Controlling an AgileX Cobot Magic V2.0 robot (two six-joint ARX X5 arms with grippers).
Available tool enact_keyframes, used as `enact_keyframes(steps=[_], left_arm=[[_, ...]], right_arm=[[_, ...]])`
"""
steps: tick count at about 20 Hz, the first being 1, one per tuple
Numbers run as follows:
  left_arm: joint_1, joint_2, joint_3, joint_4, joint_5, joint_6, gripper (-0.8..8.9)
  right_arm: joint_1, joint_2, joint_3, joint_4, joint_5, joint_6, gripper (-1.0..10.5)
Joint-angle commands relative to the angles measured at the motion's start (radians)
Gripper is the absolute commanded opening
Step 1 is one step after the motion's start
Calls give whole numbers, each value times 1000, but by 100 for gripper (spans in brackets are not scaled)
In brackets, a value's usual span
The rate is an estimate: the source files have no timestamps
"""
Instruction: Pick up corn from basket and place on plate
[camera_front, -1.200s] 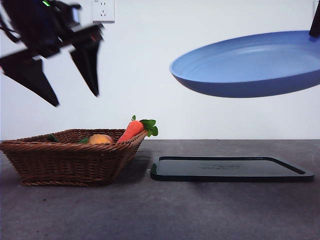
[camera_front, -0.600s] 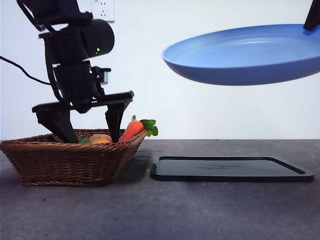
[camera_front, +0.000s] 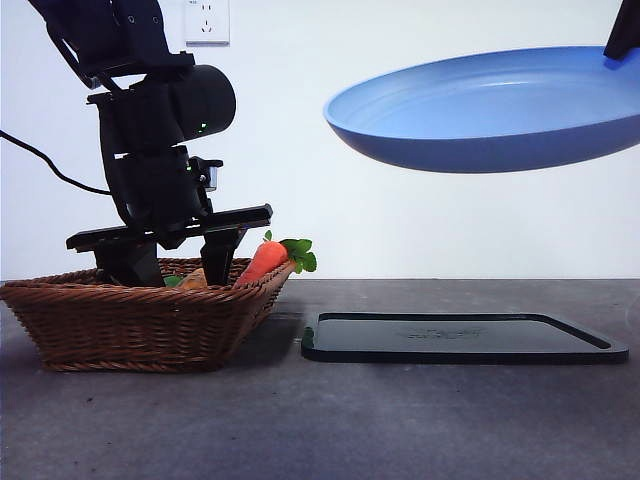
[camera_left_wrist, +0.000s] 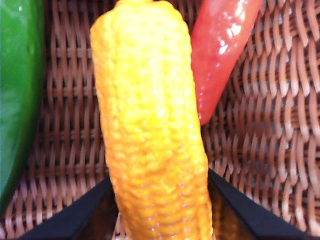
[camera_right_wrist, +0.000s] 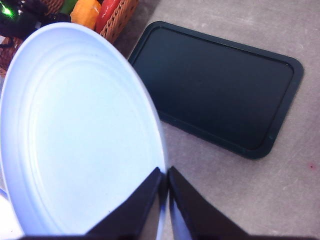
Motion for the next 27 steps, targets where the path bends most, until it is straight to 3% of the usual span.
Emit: enact_keyframes(steps=[1, 9, 14, 19, 23, 27], left_arm=[[-6, 15, 31, -34, 2, -6, 217], [-6, -197, 44, -83, 1, 10, 217], [-35, -419, 44, -256, 3, 106, 217], [-157, -571, 44, -308, 61, 134, 217], [-292, -550, 37, -319, 81, 159, 217], [-394, -457, 37, -303, 75, 220, 217]], right_arm=[[1, 5, 20, 14, -4, -10, 3], [1, 36, 20, 21, -4, -7, 3], [6, 154, 20, 84, -28, 23, 3], [47, 336, 20, 145, -122, 76, 3], [93, 415, 20, 224, -192, 140, 3], [125, 426, 20, 247, -200, 163, 3]])
